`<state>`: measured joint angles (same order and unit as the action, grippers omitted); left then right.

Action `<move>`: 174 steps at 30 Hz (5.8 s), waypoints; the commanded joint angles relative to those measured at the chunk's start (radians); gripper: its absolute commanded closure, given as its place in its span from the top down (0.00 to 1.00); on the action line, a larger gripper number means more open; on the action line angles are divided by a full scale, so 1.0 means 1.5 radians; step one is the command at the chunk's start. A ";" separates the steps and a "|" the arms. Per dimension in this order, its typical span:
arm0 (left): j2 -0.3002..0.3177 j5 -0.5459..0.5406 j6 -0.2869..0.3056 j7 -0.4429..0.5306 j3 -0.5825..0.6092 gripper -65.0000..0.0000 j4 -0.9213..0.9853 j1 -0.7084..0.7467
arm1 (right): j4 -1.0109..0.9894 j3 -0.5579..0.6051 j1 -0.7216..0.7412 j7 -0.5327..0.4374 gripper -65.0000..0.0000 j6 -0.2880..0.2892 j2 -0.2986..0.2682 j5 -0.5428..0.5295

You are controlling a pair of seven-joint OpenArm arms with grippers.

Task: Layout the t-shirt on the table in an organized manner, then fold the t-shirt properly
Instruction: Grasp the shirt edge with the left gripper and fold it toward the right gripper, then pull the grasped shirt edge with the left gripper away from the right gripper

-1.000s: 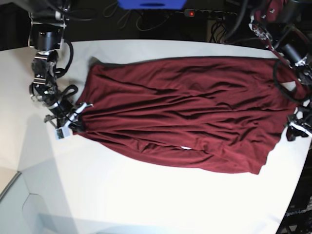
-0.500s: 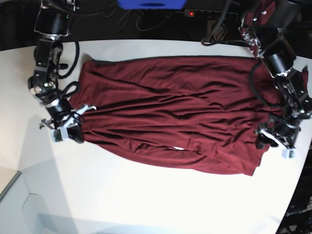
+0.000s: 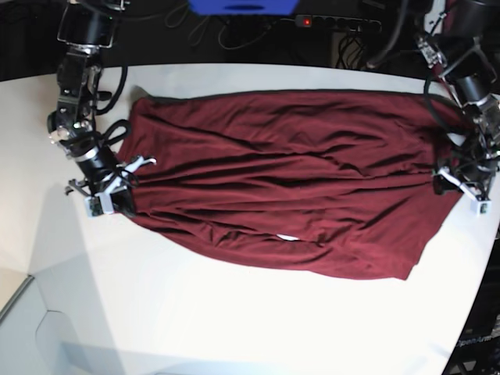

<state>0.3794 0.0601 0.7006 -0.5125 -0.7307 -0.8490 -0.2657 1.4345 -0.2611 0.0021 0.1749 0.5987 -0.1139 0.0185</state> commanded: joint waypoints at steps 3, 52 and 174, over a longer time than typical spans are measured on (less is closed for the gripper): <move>0.013 0.003 -0.002 -0.031 -0.001 0.53 -0.060 0.026 | 0.013 -0.001 0.011 -0.019 0.00 0.000 -0.005 -0.013; -0.146 0.118 -0.277 0.245 0.235 0.53 0.276 -0.310 | 0.015 0.021 -0.068 -0.019 0.00 0.000 0.010 -0.013; -0.136 0.194 -0.105 0.179 0.090 0.00 -0.205 -0.170 | -0.043 0.019 -0.052 -0.019 0.00 0.000 0.005 -0.013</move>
<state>0.1669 0.3622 0.5468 -0.2710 -0.5995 -1.1431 -0.4911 1.3518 -0.2287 -0.0830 0.1711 0.5983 -0.0998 0.0181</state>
